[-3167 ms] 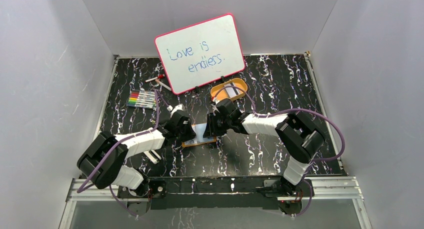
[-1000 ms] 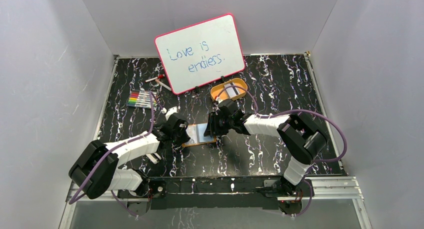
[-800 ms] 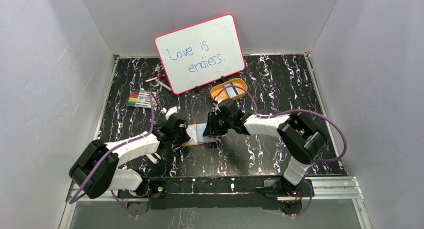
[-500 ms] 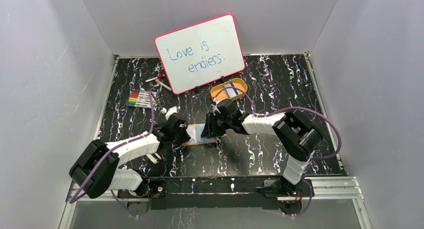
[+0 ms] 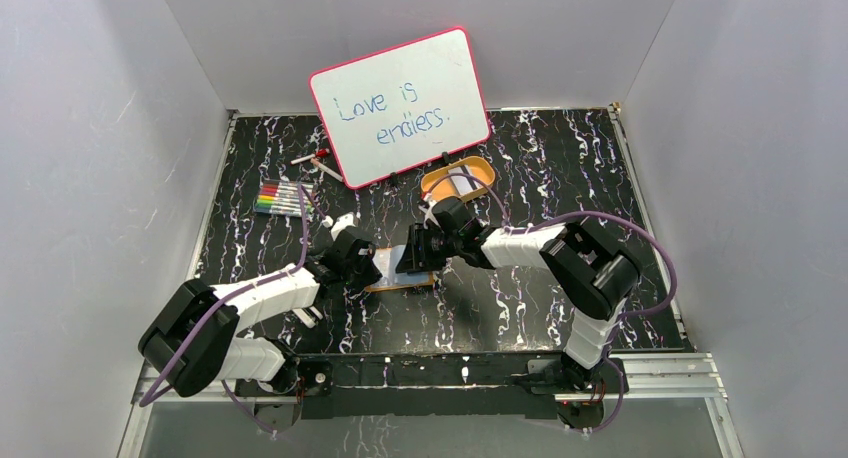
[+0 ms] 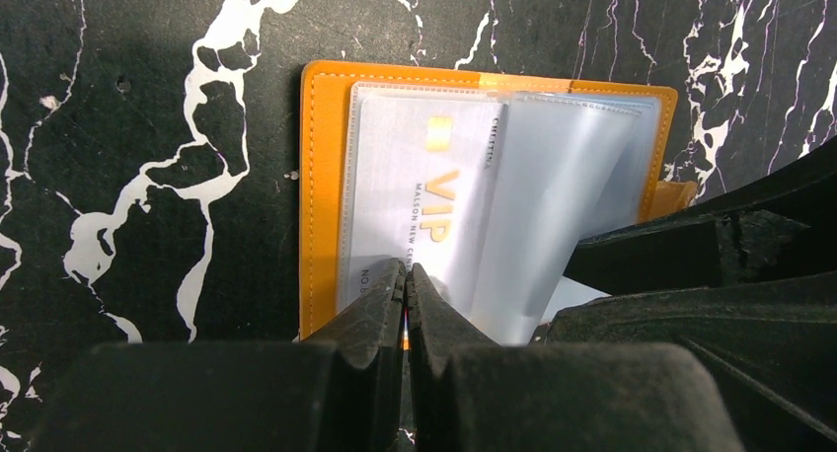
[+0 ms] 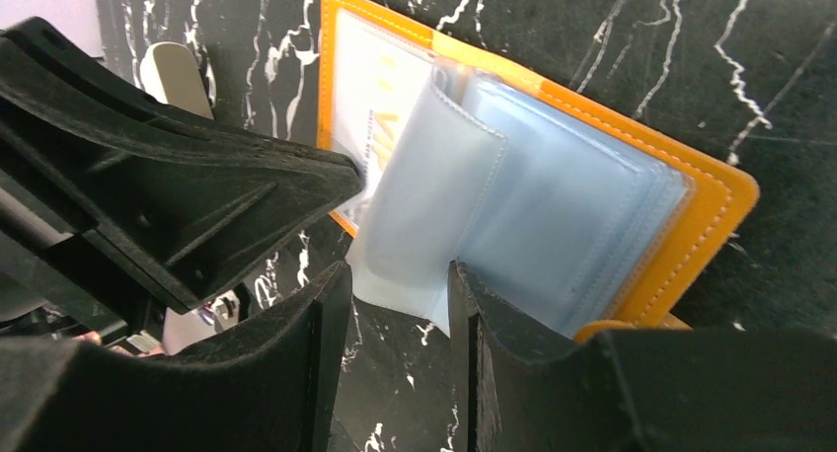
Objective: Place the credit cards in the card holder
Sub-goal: Turn over the card slot in the card holder.
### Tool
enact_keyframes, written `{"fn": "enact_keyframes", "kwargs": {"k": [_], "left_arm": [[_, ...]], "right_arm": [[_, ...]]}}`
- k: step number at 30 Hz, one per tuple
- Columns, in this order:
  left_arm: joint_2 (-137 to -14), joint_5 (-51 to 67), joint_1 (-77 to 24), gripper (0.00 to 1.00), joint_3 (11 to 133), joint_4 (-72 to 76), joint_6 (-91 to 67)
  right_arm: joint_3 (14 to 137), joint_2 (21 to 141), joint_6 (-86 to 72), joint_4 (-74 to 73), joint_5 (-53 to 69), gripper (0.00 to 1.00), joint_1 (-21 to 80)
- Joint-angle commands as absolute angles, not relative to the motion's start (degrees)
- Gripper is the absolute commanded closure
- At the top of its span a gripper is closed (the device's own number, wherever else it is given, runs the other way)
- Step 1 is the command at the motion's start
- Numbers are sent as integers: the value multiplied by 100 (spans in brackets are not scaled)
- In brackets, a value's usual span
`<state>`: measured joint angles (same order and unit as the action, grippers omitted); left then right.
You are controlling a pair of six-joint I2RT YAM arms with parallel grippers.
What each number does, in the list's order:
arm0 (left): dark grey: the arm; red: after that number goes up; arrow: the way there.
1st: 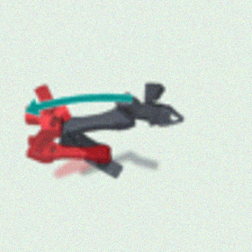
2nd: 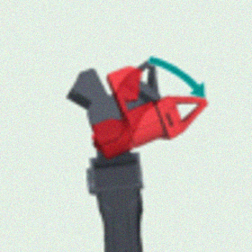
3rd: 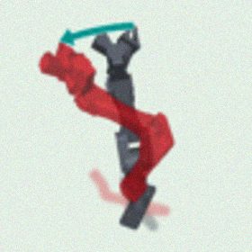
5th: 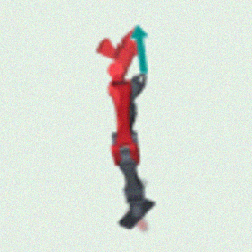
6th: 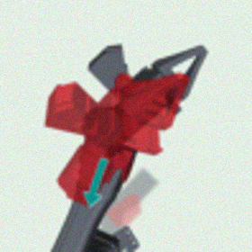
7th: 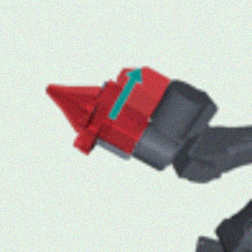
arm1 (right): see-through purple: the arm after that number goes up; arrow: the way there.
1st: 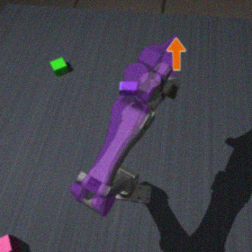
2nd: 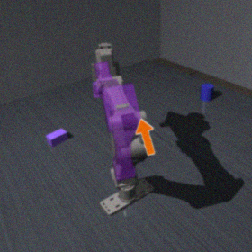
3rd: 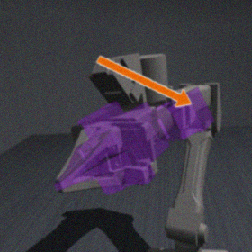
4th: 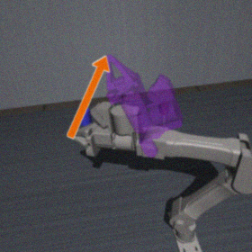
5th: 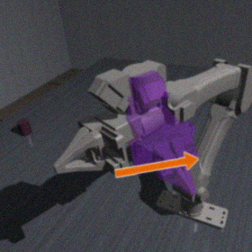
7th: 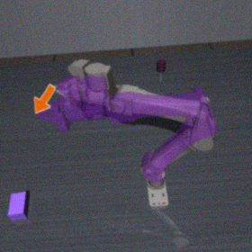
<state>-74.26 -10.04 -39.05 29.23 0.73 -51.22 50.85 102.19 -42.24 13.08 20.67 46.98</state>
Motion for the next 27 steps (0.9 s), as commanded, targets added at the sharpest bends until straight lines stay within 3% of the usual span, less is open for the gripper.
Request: {"fn": "enact_keyframes", "kwargs": {"k": [1,27], "left_arm": [[-7497,-1011,-3890,100,2737,-264,-5096],[-7036,-1224,-3891,100,2967,-702,-5082]], "right_arm": [[5246,10275,-4362,1886,2282,51,4746],[5253,10521,-4564,2667,2684,50,4800]]}}
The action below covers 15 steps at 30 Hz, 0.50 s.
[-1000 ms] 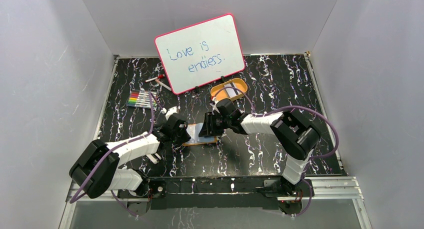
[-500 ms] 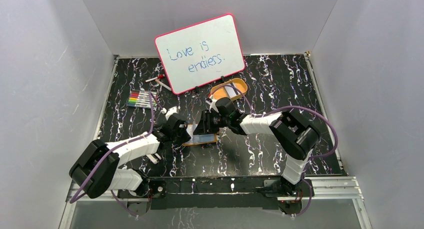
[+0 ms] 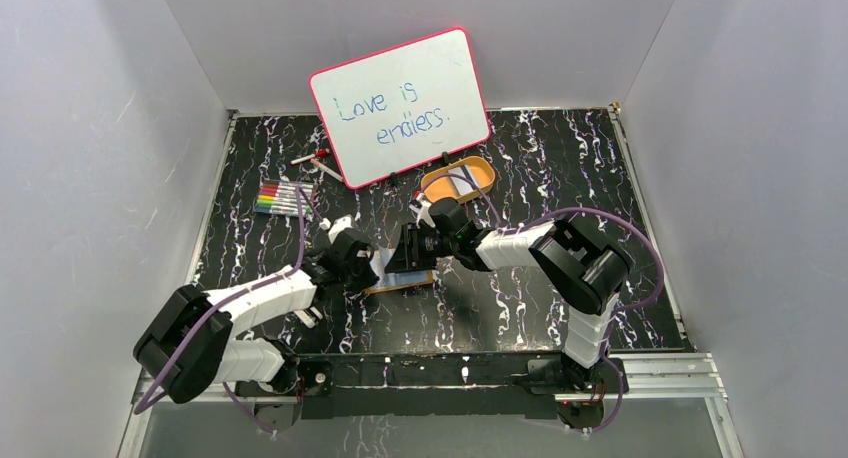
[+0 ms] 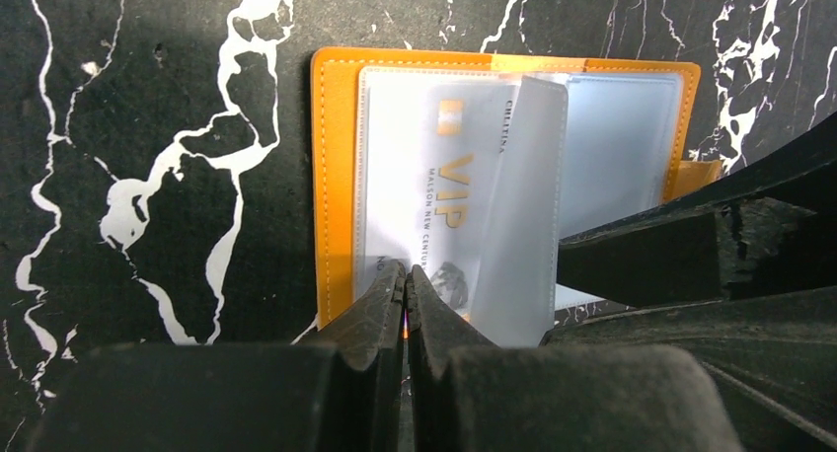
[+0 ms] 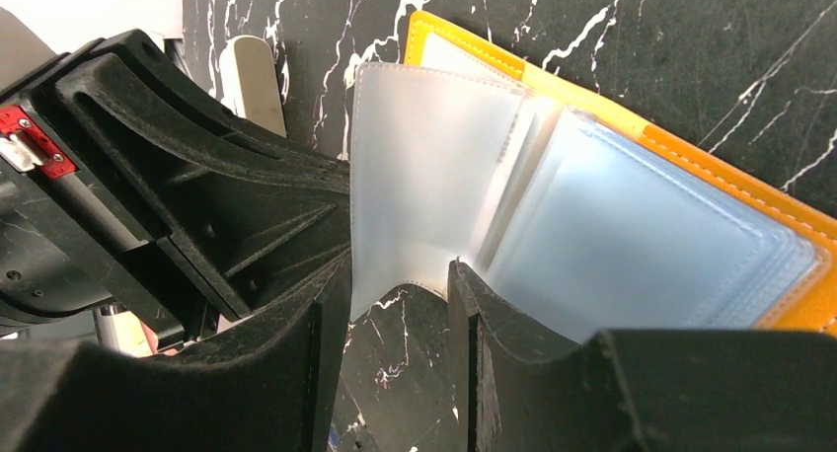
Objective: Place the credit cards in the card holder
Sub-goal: Turn over the card slot in the card holder.
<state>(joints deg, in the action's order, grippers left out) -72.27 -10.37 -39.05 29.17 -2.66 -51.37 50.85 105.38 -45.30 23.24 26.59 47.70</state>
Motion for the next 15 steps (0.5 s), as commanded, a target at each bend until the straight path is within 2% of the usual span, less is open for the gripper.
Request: {"fn": "enact_keyframes", "kwargs": {"k": [1,7,15], "left_arm": [[-6995,-1237,-3893,100,2975,-734,-5072],[-6690,-1354,-3892,100,3168,-1042,-5045],[-6150,-1694,-3891,100,3661,-1477,-5008]], "right_arm": [[5243,10518,-4565,2662,2659,51,4801],[5192,10535,-4584,2737,2667,52,4800],[5501,10700,-4252,2309,2742,48,4860]]}}
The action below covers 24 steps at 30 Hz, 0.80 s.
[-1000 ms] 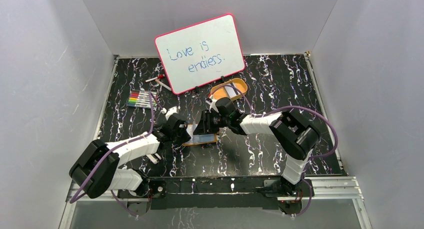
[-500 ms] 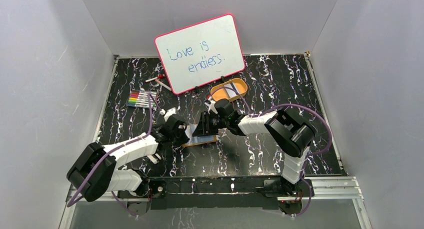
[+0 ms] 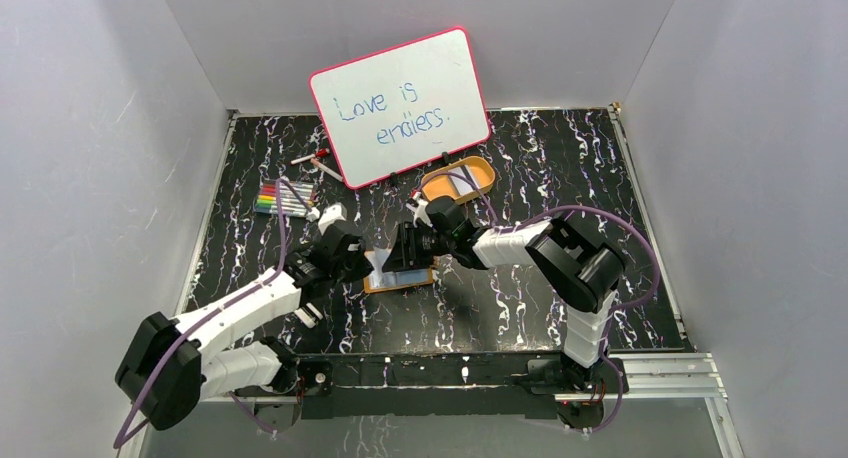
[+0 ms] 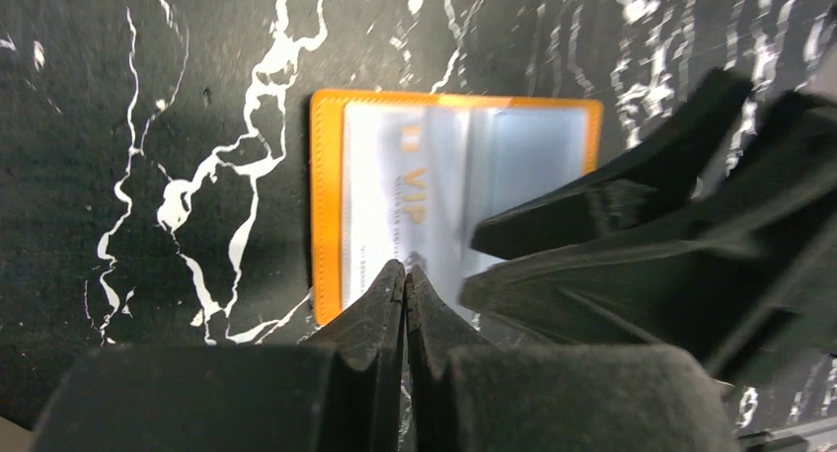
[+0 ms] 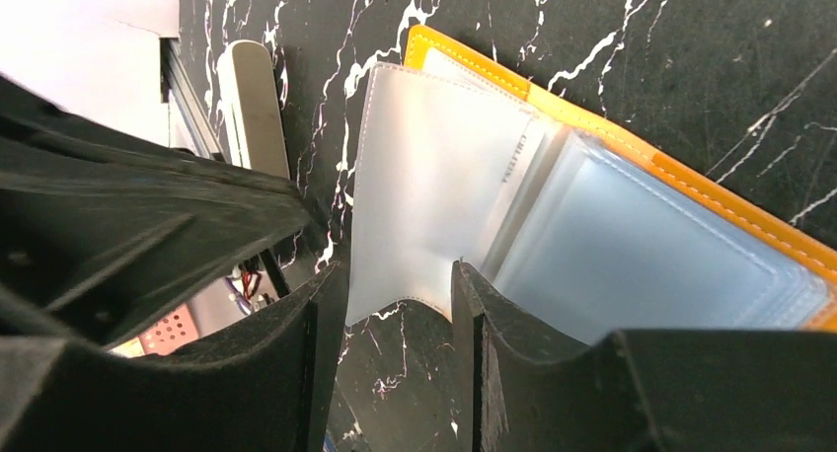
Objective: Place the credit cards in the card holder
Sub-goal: Turn over the card slot in the card holder.
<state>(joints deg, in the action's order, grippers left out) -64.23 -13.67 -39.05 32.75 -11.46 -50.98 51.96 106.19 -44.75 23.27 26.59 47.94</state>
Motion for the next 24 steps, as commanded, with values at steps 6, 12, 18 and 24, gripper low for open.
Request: {"fn": "enact_keyframes", "kwargs": {"k": [6,12,18,24], "left_arm": [[-6338,-1722,-3893,100,3995,-1261,-4942],[-7099,-1315,-3881,100,4177,-796,-5077],[-7555,-963,-3841,100,4188,-437,-5135],[-7787,-980,-3793,100,4023,-468,-5120]], "right_arm": [[5490,10712,-4171,2300,2725,48,4878],[5448,10762,-4129,2331,2707,49,4882],[5471,10790,-4055,2333,2737,49,4892],[5383,10612,-4018,2276,2708,49,4895]]}}
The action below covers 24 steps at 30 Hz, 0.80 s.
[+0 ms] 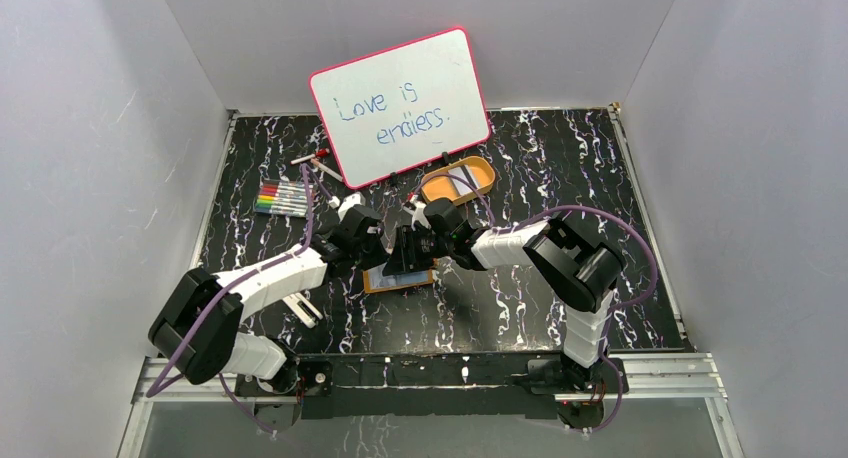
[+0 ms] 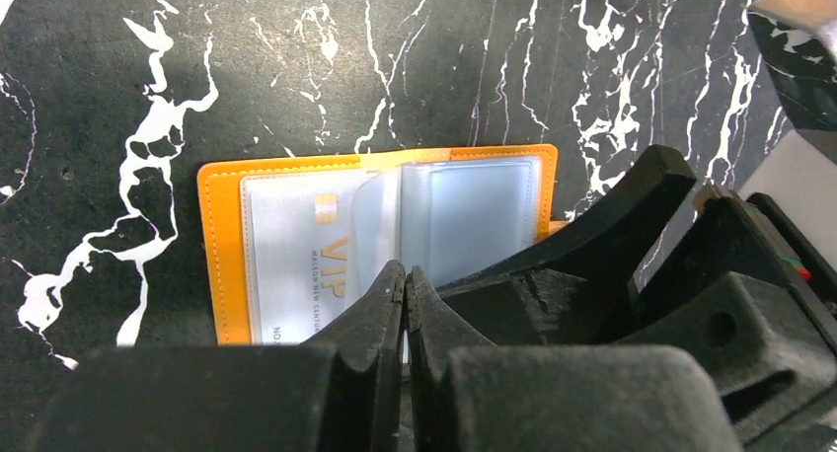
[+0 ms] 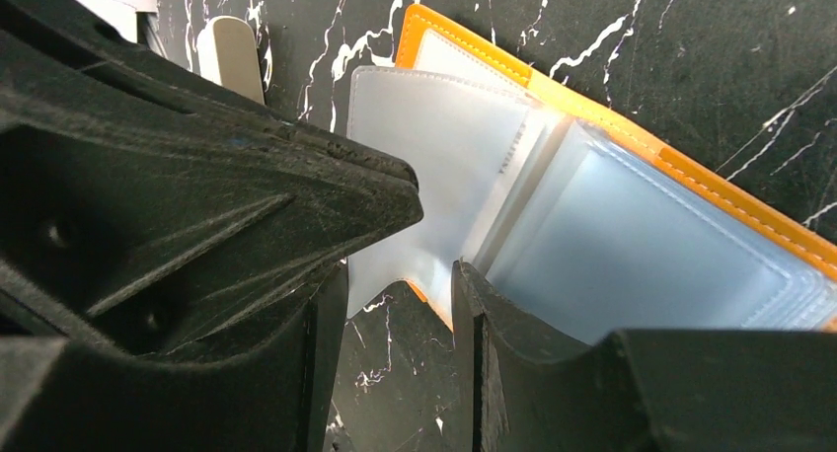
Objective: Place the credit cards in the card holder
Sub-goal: Turn over the card slot in the card holder.
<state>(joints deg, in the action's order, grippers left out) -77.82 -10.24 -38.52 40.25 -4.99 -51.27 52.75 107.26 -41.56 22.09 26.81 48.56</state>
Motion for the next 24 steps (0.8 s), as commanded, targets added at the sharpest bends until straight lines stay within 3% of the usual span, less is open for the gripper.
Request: {"fn": "enact_keyframes", "kwargs": {"k": [1,12,17,24], "left_arm": [[-7778,-1052,-3777,100,3966,-524,-5117],[-8063,-1077,-3654,100,3529,-591,-5095],[-7622,-1055,-3652,99,3566,-581,-5063],[-7226,-898,-3647,73,3869,-653,-4874]], "right_arm": [[5339,10526,-3990,2260,2689,48,4891],[5172,9679,-3592,1486,2293,47,4826],[5443,8916,-3161,767,1666,47,4603],[6161,8177,-2682,-158,658,46,3514]]}}
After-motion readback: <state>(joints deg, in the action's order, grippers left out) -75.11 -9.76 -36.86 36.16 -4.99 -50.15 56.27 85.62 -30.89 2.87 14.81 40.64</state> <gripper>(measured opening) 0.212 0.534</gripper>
